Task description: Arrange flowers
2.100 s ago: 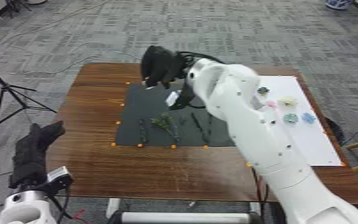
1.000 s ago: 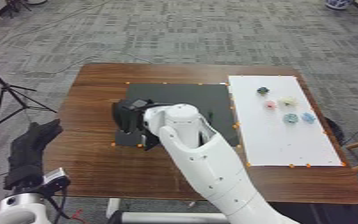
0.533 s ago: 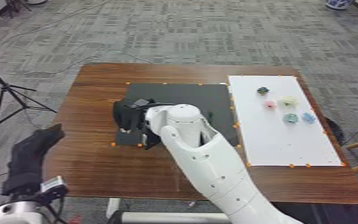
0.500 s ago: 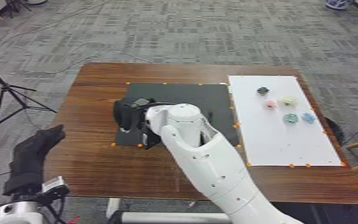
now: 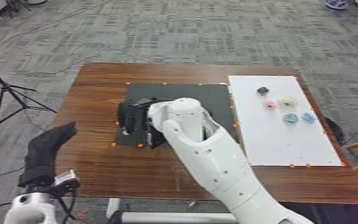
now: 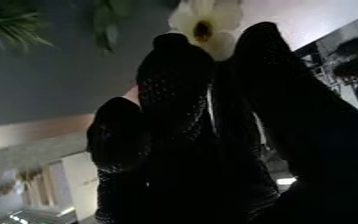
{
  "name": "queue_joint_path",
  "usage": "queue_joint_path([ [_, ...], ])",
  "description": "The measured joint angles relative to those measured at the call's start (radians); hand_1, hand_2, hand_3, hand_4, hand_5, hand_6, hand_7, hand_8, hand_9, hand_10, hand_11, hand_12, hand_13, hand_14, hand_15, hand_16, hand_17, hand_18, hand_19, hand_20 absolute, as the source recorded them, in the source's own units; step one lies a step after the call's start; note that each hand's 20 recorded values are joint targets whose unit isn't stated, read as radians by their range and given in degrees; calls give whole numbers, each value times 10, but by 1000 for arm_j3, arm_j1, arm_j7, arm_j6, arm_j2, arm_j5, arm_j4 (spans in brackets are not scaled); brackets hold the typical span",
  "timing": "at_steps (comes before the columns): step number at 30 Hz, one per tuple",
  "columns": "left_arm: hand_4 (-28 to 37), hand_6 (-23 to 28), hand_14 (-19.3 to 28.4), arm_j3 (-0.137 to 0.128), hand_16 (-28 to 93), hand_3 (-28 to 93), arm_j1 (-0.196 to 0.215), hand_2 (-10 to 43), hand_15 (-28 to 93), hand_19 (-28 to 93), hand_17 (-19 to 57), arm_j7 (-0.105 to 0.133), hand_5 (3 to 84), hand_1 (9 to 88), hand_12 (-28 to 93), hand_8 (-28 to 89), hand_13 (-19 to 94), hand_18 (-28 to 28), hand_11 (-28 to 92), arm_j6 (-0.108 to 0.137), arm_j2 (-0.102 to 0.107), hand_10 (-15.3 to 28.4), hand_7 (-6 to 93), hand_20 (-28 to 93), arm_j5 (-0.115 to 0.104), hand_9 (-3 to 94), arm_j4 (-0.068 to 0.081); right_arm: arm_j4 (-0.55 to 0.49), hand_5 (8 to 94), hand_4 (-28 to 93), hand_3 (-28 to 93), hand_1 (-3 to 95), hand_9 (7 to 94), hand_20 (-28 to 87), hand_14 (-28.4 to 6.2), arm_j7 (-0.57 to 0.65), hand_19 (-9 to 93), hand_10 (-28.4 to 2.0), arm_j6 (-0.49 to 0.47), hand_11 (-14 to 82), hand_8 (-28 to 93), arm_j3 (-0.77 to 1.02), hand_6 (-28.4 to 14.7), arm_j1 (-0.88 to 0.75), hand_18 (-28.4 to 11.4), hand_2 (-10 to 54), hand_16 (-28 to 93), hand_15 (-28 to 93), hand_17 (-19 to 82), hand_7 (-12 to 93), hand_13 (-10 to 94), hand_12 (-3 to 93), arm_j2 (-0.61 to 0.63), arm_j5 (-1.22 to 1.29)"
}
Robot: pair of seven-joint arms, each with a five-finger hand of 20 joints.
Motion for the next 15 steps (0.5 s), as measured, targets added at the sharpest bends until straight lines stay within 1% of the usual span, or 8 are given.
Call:
queue_joint_path([
  [3,-283,-7,152,-2,-17,682,-13,25,145,101,45,-2,532,236,91,-104,372,103,192,0,0,143,164,134,6,495,0,-13,533,-147,666,458,642,435,-50,9,928,-168,-2,91,-78,-6,26,10,-129,-95,355,509,572,183,842,180,13,2],
  [7,-283,-11,151,-6,-17,681,-13,23,145,100,45,-6,533,238,91,-105,373,104,191,-1,0,143,166,134,12,495,-1,-61,524,-151,660,444,619,436,-50,65,926,-178,17,85,-75,-42,23,38,-131,-95,354,505,570,168,842,178,62,63],
  [11,-283,-15,152,-9,-16,681,-11,19,147,99,44,-10,536,240,92,-105,374,104,192,-1,0,142,169,134,13,496,-2,-156,511,-147,641,442,605,437,-51,144,923,-187,45,82,-70,-52,26,70,-130,-95,352,504,570,140,844,174,145,209],
  [13,-283,-16,152,-11,-17,680,-9,18,147,99,45,-13,537,240,92,-106,374,104,192,-1,0,143,169,134,14,496,-2,-213,511,-144,638,441,604,437,-52,167,922,-188,34,83,-68,-35,27,86,-129,-95,352,504,571,136,845,174,188,272],
  [15,-283,-16,153,-13,-17,679,-5,18,146,99,45,-15,537,241,92,-106,374,104,191,0,-1,142,169,134,14,496,-4,-267,517,-142,634,441,610,438,-53,174,920,-187,1,84,-66,-1,26,97,-129,-95,352,504,570,135,845,174,226,308],
])
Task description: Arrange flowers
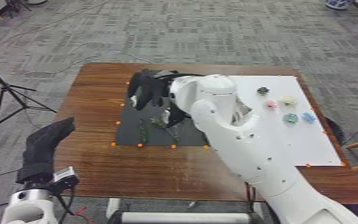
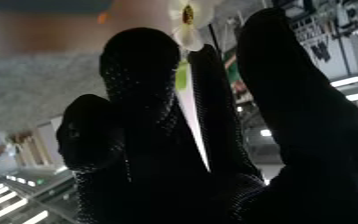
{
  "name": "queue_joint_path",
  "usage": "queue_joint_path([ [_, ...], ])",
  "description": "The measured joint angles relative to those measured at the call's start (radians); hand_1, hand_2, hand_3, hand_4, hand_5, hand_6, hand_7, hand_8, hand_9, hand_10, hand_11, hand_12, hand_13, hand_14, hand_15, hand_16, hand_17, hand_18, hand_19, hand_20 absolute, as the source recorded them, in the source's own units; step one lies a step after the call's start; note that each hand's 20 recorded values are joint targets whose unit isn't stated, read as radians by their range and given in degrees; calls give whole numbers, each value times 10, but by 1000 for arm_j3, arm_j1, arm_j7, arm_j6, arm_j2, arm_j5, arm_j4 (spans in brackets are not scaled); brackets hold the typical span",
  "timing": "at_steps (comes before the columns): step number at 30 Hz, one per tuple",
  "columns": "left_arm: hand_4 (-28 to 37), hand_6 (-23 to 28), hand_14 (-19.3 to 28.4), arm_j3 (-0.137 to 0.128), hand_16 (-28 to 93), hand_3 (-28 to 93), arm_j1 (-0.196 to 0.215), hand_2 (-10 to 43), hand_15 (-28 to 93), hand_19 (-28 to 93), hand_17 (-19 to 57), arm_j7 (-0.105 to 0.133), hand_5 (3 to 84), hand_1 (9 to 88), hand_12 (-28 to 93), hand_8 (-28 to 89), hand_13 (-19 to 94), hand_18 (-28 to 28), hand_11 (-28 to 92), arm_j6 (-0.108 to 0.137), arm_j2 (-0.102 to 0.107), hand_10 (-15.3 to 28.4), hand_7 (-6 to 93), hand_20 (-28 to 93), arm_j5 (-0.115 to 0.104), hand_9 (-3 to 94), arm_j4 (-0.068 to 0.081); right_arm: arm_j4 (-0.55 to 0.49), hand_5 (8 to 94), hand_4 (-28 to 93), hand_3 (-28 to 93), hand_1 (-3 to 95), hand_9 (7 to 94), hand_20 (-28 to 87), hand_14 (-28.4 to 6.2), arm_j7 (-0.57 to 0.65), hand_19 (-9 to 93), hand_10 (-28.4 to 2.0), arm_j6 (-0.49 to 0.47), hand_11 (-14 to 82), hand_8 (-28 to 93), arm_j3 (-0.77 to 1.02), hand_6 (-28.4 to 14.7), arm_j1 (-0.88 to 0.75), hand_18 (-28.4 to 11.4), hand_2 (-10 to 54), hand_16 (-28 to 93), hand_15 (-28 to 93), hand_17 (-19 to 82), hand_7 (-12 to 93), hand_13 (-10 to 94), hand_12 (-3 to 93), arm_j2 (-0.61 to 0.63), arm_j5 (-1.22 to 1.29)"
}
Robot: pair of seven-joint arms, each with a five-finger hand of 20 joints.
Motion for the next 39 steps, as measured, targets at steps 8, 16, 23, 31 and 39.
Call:
queue_joint_path([
  [8,-283,-15,151,-4,-17,679,13,15,144,98,45,-8,536,242,92,-106,374,104,191,1,-3,142,168,134,8,495,-4,-61,535,-138,633,442,638,435,-51,-21,923,-154,12,91,-63,75,15,29,-132,-95,348,501,576,140,862,177,97,22],
  [16,-283,-14,151,9,-17,679,6,12,144,96,45,-9,535,242,93,-104,375,104,190,-11,-3,142,166,135,18,493,-2,-60,532,-137,638,440,638,430,-50,-27,927,-156,43,90,-60,52,12,28,-133,-95,350,502,576,145,862,179,98,19],
  [23,-283,-13,151,8,-16,677,19,12,145,96,45,4,536,244,92,-105,375,104,189,-12,-3,142,166,135,13,493,-8,-87,532,-139,639,442,641,427,-50,-17,930,-156,50,91,-60,18,10,10,-133,-95,349,504,577,145,863,179,97,22],
  [31,-283,-13,152,9,-17,674,57,12,145,96,45,20,536,246,93,-105,375,104,189,-21,-3,141,167,135,9,493,-19,-114,533,-142,646,439,639,423,-49,-9,932,-155,52,90,-60,-20,8,-54,-133,-95,347,506,578,148,864,179,71,10],
  [39,-283,-13,152,51,-17,676,5,12,145,97,44,7,536,245,94,-105,375,105,190,-27,-9,141,167,135,13,493,8,8,532,-142,650,439,635,424,-48,-95,932,-156,40,89,-61,-1,9,-104,-133,-95,347,507,579,151,866,179,-46,-123],
])
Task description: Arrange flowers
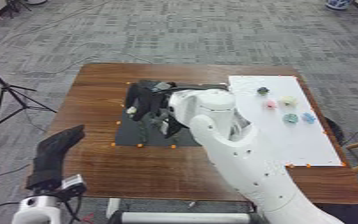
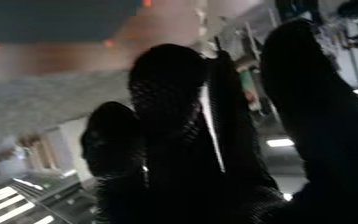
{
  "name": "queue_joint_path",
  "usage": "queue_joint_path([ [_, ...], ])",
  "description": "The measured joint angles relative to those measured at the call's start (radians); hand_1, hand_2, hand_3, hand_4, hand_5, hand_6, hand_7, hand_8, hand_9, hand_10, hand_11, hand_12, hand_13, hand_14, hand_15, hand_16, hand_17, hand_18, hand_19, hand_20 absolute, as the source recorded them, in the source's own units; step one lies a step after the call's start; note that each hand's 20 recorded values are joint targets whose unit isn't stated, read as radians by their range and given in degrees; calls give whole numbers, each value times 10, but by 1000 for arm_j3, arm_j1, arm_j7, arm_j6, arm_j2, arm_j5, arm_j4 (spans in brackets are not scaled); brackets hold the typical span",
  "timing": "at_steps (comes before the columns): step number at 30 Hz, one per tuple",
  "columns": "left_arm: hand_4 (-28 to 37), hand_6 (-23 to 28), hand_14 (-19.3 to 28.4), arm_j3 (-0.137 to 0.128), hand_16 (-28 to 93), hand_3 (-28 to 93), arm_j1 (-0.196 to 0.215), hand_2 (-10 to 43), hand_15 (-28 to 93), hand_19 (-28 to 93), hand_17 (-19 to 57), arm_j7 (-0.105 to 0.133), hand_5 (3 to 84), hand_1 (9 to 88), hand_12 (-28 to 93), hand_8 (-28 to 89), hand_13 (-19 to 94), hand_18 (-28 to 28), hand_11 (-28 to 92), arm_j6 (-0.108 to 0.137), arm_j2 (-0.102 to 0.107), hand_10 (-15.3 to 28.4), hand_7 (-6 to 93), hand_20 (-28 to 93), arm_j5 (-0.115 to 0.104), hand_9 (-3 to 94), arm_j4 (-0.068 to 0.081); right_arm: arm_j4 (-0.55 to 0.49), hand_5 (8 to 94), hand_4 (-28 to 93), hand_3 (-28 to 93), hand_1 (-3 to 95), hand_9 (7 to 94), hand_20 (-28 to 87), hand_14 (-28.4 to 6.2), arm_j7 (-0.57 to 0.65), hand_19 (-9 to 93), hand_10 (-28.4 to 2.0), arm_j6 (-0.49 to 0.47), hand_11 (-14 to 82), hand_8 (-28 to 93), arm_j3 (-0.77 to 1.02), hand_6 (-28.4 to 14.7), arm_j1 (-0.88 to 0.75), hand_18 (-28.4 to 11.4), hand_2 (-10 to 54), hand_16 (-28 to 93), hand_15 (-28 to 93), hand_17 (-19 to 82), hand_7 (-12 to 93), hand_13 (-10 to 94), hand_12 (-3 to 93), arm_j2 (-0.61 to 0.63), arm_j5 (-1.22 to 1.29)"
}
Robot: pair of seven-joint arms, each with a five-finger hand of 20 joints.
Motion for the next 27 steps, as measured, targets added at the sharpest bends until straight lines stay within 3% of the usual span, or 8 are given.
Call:
queue_joint_path([
  [3,-283,-13,151,10,-17,676,-31,12,145,96,45,-5,536,244,93,-105,375,105,190,-2,-6,142,166,135,0,493,12,47,531,-142,651,439,633,424,-47,-10,932,-156,-3,89,-62,6,9,-8,-133,-95,347,508,579,152,866,179,-34,-27],
  [14,-283,-14,152,36,-17,674,-77,13,147,97,45,-7,537,242,93,-105,376,105,191,-8,-15,142,167,135,1,494,27,173,526,-141,656,433,621,428,-48,-50,932,-154,-70,88,-65,22,12,-56,-133,-95,345,512,579,157,866,182,-128,-209],
  [27,-283,-14,152,45,-16,674,-89,13,146,98,44,-8,537,241,93,-105,376,105,191,-8,-18,142,167,136,0,494,31,191,512,-139,662,425,621,433,-46,-38,932,-158,-36,88,-65,7,13,-51,-133,-95,341,520,581,158,865,184,-120,-141],
])
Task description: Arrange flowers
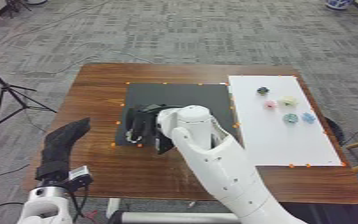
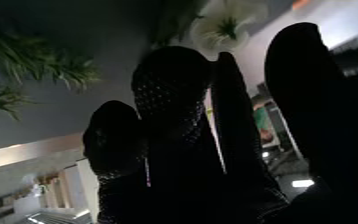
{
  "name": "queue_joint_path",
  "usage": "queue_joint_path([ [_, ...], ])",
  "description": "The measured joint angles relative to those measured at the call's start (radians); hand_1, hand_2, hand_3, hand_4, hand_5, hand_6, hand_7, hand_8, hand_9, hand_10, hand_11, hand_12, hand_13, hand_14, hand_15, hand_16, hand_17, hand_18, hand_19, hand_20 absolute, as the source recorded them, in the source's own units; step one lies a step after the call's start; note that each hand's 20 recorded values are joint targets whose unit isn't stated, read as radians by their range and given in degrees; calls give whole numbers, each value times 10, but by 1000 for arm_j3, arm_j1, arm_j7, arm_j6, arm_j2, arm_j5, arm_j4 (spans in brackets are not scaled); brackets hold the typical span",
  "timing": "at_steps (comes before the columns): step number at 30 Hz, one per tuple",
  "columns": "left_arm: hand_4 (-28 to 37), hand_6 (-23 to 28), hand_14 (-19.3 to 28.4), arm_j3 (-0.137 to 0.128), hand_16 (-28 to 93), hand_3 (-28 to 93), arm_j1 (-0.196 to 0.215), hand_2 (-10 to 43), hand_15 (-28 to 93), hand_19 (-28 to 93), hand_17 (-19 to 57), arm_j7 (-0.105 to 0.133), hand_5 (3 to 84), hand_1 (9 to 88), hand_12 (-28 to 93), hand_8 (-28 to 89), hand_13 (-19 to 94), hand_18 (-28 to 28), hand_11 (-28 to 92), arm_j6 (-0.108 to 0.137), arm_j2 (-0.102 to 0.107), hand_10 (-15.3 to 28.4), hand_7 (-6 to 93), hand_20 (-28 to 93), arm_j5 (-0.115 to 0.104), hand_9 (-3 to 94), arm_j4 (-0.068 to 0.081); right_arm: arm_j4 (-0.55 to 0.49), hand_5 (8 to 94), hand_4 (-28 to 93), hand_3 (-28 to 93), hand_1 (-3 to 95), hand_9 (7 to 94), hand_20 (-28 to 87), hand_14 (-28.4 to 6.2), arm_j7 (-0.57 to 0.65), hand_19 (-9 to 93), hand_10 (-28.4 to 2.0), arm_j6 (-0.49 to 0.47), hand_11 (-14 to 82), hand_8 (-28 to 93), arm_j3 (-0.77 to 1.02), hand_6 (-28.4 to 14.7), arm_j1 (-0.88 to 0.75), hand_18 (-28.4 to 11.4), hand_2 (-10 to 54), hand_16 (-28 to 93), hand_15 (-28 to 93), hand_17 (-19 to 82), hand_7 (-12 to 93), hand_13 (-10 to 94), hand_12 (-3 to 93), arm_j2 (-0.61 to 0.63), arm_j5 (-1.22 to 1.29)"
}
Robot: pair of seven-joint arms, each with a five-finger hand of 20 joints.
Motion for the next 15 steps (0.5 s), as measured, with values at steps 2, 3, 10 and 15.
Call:
queue_joint_path([
  [2,-283,-14,152,0,-16,675,1,13,146,98,43,-1,537,241,93,-105,376,106,190,0,0,142,166,136,0,494,0,-8,507,-139,662,421,620,434,-46,16,932,-160,11,87,-66,-7,16,12,-133,-95,341,521,581,156,866,184,12,34],
  [3,-283,-15,152,-1,-16,675,1,13,146,97,43,-2,537,241,93,-105,376,105,190,-1,0,142,167,136,0,493,0,-13,503,-138,662,418,619,434,-46,26,932,-163,17,87,-66,-11,18,18,-134,-95,341,521,582,155,867,183,18,47],
  [10,-283,-18,152,-1,-16,676,4,11,146,96,43,-3,540,242,93,-106,375,106,190,-15,0,142,168,136,2,494,0,-70,472,-135,646,390,599,441,-54,84,932,-177,35,83,-63,-35,24,56,-136,-95,342,521,577,133,857,181,52,102],
  [15,-283,-18,151,-5,-16,675,9,10,145,97,43,-3,540,242,93,-106,375,106,190,-20,1,142,169,137,3,494,-1,-88,563,-144,634,380,659,435,-50,68,932,-133,16,94,-71,-15,10,59,-144,-95,329,489,581,135,885,175,54,104],
])
